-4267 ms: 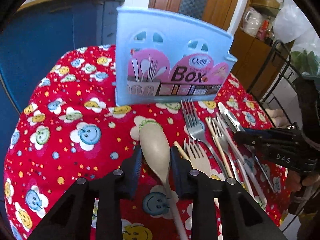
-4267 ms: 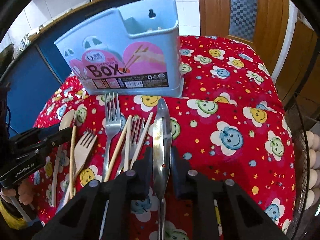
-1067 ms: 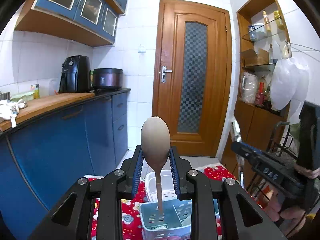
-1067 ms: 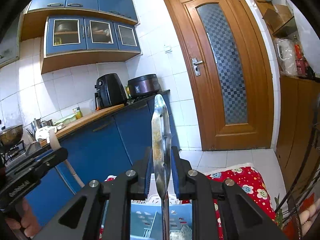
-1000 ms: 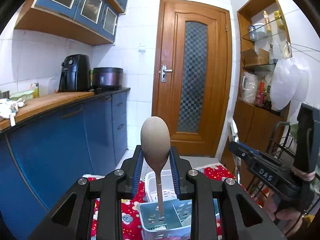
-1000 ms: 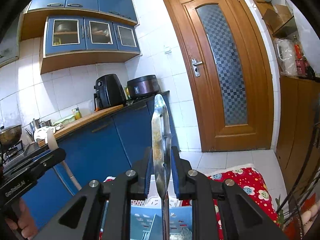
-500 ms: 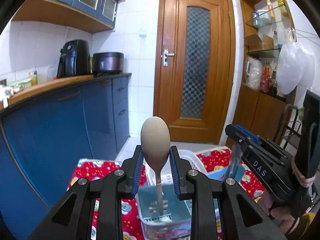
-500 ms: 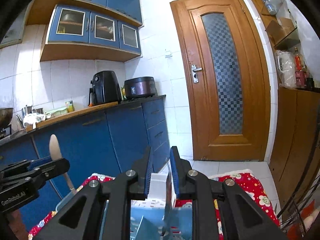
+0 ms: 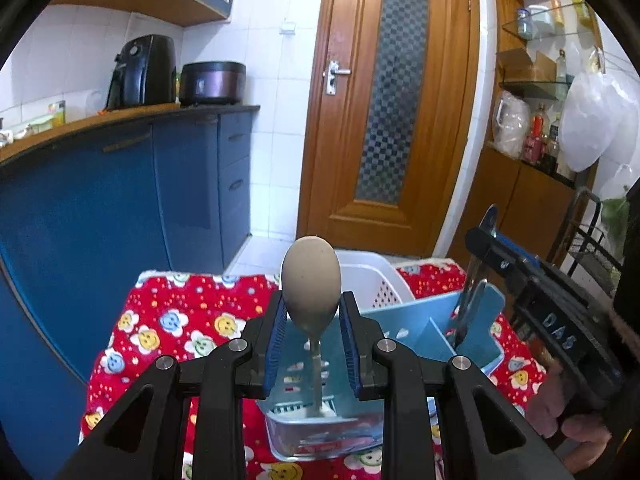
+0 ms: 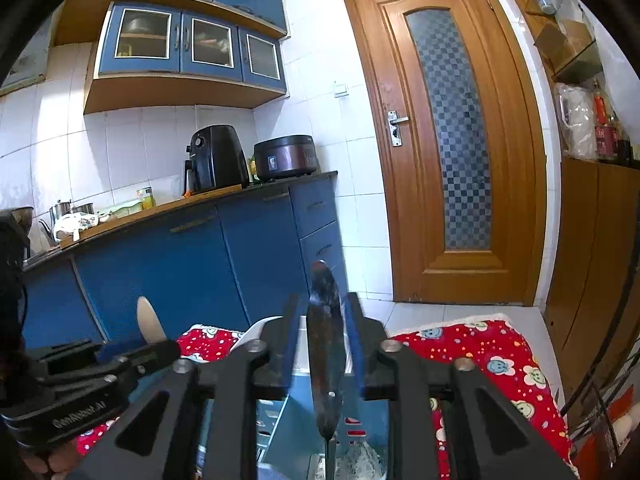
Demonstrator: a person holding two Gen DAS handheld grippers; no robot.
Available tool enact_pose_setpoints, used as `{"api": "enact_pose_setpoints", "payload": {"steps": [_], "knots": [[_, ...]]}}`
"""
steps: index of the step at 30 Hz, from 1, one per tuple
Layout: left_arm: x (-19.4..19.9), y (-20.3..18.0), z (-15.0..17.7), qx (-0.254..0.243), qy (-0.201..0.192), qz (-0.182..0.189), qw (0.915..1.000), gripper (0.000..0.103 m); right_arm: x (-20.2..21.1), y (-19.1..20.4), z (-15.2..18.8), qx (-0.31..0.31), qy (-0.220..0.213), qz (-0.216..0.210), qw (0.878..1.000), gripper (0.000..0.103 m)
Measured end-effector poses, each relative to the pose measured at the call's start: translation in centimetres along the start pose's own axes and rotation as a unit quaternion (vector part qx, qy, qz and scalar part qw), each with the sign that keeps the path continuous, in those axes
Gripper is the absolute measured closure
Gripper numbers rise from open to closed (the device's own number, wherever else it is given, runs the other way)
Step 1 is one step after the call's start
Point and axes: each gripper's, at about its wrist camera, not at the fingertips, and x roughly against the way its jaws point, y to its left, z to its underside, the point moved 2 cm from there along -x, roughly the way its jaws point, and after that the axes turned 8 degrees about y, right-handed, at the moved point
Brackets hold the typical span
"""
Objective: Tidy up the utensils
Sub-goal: 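Lower the spoon into the blue holder and open the left tool while the right tool releases the knife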
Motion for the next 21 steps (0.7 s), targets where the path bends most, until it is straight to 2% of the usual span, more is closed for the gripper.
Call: {"api": "enact_pose_setpoints", "payload": {"steps": [1,3,5,21], "knots": [[-0.1,0.1,0.0,-0.001,0.002,-0.001,1.0000,0.073,0.2,-0.1,0.0,-0.003,0.000,-0.003,1.000,0.066],[0.0,0.0,0.1,-0.005,0.003,-0.006,1.0000,0.058,0.5,-0.3,-0.2,-0.009,0.001,-0.009,1.000,0.065],[0.1,-0.1,0.1,-0.008,0.002,-0.010,0.9999,0.053,1.0,-0.5,-0.4,-0.014,0.002,-0.012,1.000,0.064],[4.5,-0.3,-0.3,-0.018,-0.019,-0.005,0.9996,0.052,5.0,-0.6,-0.7,-0.021,0.015,-0.013,1.000,0.061]]}}
